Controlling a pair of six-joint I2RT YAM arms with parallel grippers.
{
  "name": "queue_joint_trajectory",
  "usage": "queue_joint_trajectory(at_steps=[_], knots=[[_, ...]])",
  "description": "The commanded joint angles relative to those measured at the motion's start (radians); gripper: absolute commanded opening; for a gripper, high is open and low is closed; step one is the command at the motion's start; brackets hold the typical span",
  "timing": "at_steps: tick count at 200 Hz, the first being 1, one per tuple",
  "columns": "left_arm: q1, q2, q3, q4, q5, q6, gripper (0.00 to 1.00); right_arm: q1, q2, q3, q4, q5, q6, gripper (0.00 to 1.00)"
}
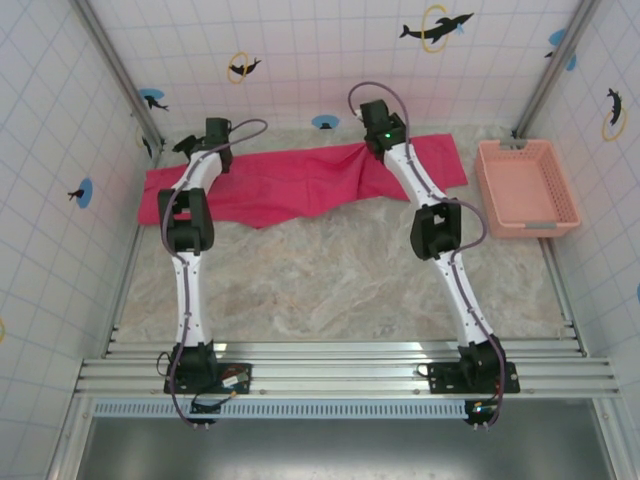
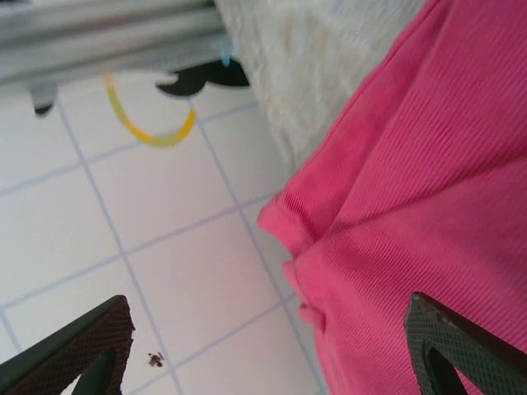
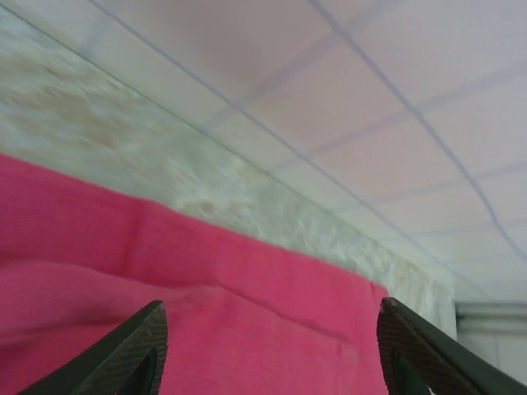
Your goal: Roll up the long pants
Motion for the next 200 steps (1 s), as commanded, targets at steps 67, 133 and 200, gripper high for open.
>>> queue_joint_trajectory(at_steps=[67,133,200], knots=[[0.103,-0.078,0.014,-0.315,0.006,-0.366,0.76,-0.028,-0.286,-0.111,-0.418,-0.095,0.188,0.74],[0.093,-0.104,0.024,-0.554,0.176,-0.674,0.63,-0.114,-0.211,-0.158,-0.542,-0.274,0.466,0.76],[0.089,-0.076,0.033,-0.67,0.342,-0.913,0.51,-0.144,-0.102,-0.167,-0.493,-0.485,0.702,0.74]])
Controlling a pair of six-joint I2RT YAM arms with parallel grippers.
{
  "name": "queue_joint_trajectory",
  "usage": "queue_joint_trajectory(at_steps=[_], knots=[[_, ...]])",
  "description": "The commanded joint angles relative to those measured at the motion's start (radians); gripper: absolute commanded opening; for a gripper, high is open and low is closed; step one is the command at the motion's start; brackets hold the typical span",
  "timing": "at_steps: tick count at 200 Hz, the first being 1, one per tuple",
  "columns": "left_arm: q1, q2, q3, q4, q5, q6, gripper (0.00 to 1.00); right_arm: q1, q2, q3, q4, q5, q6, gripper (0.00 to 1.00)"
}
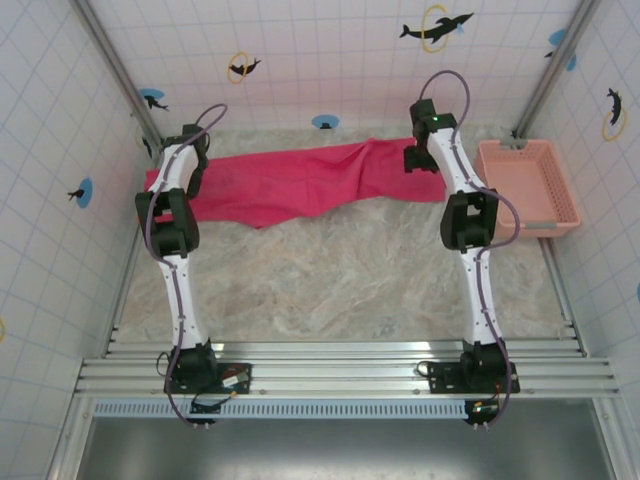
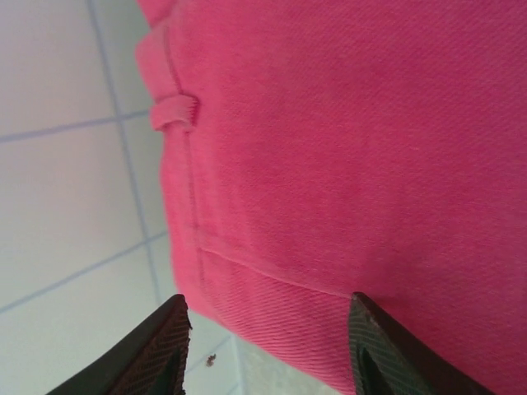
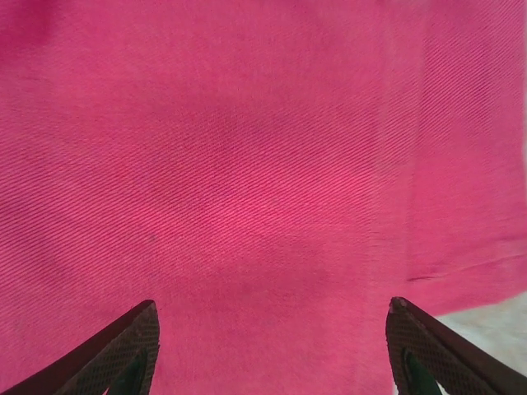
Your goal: Roll up the long pants
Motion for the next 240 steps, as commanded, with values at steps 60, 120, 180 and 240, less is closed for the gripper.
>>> queue_joint_trajectory(at_steps=[60,120,180,240], knots=[[-0.006,0.046,0.057,-0.117,0.23,-0.352,0.5,0.056,0.121,0.048,0.042,-0.03,0.148,0.75],[0.009,0.098,0.087,-0.256,0.156,-0.374,0.64,0.066,0.142,0.048,-0.114,0.047,0.09,0.73],[0.039,0.022,0.008,-0.294,0.099,-0.306,0.66,0.058,0.07,-0.017,-0.217,0.042,-0.009,0.71],[0.039,-0.062,-0.105,-0.293,0.034,-0.244,0.67,0.076,0.028,-0.052,-0.351,-0.017,-0.074,0.69]])
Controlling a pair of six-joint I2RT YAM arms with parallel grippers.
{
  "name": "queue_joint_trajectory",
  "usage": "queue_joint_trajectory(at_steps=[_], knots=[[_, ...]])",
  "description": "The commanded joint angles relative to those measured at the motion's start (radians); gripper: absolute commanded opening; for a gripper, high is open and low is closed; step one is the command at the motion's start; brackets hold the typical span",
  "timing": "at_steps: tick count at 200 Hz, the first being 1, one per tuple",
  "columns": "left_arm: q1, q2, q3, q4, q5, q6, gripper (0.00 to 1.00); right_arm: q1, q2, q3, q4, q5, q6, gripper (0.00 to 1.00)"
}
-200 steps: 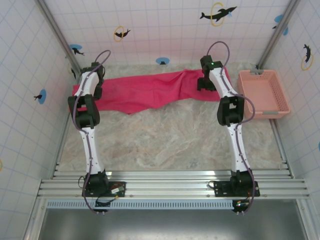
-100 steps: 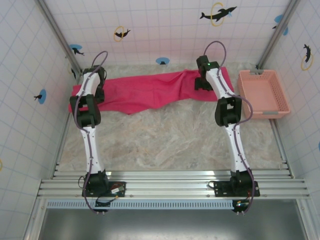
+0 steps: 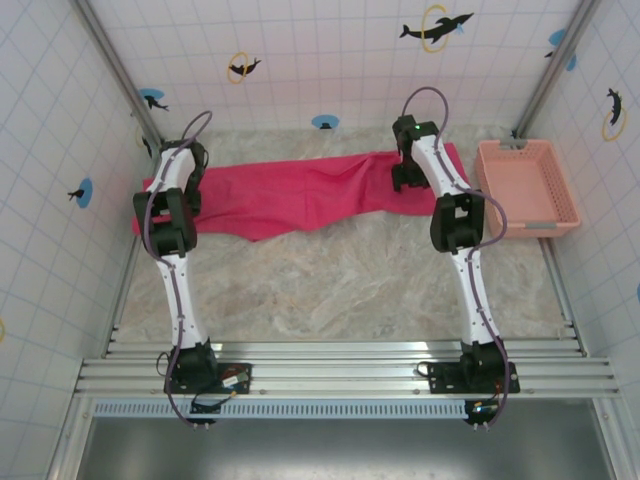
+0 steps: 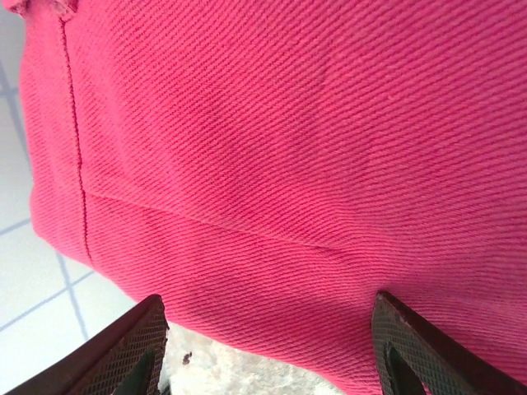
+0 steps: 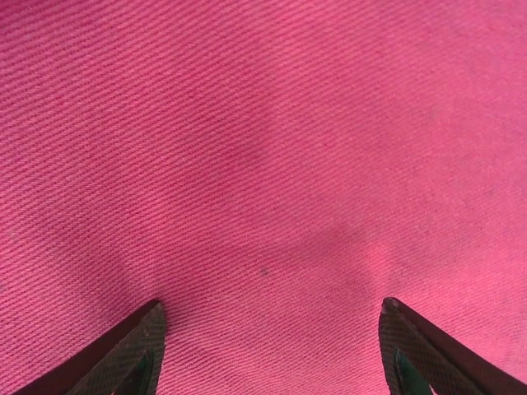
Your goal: Roll up the long pants
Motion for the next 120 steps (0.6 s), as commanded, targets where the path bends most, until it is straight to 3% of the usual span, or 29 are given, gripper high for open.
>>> queue_joint_trajectory(at_steps=[1,32,64,98,120], knots=[[0.01,-0.077,-0.069,-0.054,-0.052,0.045,0.67,0.016,-0.023,-0.058,-0.18,-0.009,-0.055,0.69],[0.013,-0.182,-0.244,0.023,-0.104,0.096,0.68,0.05,-0.113,-0.219,-0.16,-0.026,-0.081,0.69],[0.041,-0.222,-0.32,0.041,-0.118,0.109,0.68,0.082,-0.227,-0.421,-0.128,-0.057,-0.095,0.69],[0.098,-0.229,-0.331,0.067,-0.145,0.14,0.69,0.094,-0.346,-0.575,-0.14,-0.147,-0.134,0.67],[0.127,-0.189,-0.261,0.07,-0.191,0.186,0.7,0.072,-0.448,-0.583,-0.147,-0.111,-0.161,0.67]])
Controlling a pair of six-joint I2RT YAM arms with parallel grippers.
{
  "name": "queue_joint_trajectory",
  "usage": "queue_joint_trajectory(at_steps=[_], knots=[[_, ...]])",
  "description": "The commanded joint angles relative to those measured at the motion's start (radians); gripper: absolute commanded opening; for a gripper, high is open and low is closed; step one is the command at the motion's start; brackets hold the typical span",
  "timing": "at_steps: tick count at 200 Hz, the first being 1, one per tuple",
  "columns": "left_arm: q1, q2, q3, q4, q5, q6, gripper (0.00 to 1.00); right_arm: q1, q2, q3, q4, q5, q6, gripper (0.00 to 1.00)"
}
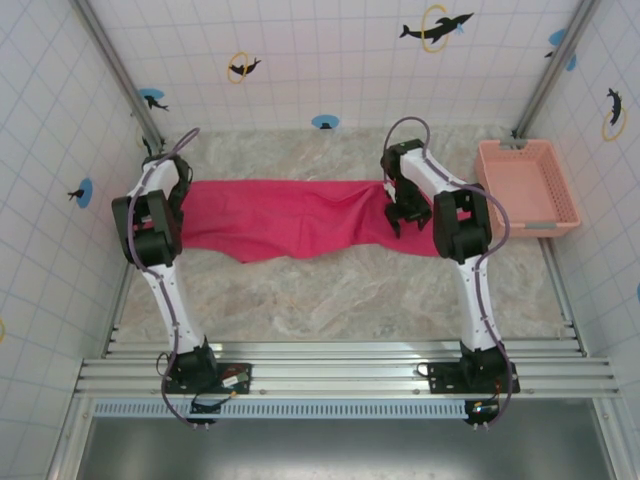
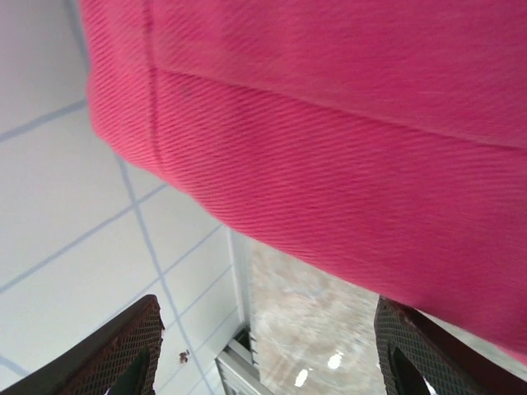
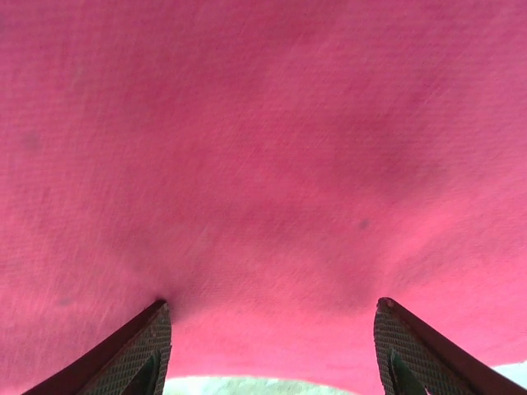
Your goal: Roll up the long pants
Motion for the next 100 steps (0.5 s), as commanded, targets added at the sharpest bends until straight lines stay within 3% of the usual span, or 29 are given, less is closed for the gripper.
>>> queue_joint_trajectory(at_steps=[1,30,64,100], knots=[[0.035,0.01,0.067,0.013,-0.076,0.067,0.7,-0.023,-0.152,-0.012,-0.04,-0.008,-0.043,0.67],[0.039,0.122,0.235,-0.024,-0.105,0.119,0.73,-0.115,-0.214,0.041,-0.03,0.073,-0.044,0.68],[0.027,0.21,0.468,-0.193,-0.007,0.005,0.77,-0.225,-0.178,0.063,0.026,0.065,0.009,0.68],[-0.07,0.033,0.264,-0.075,0.062,-0.022,0.79,-0.29,-0.132,0.018,0.14,0.055,0.061,0.68]])
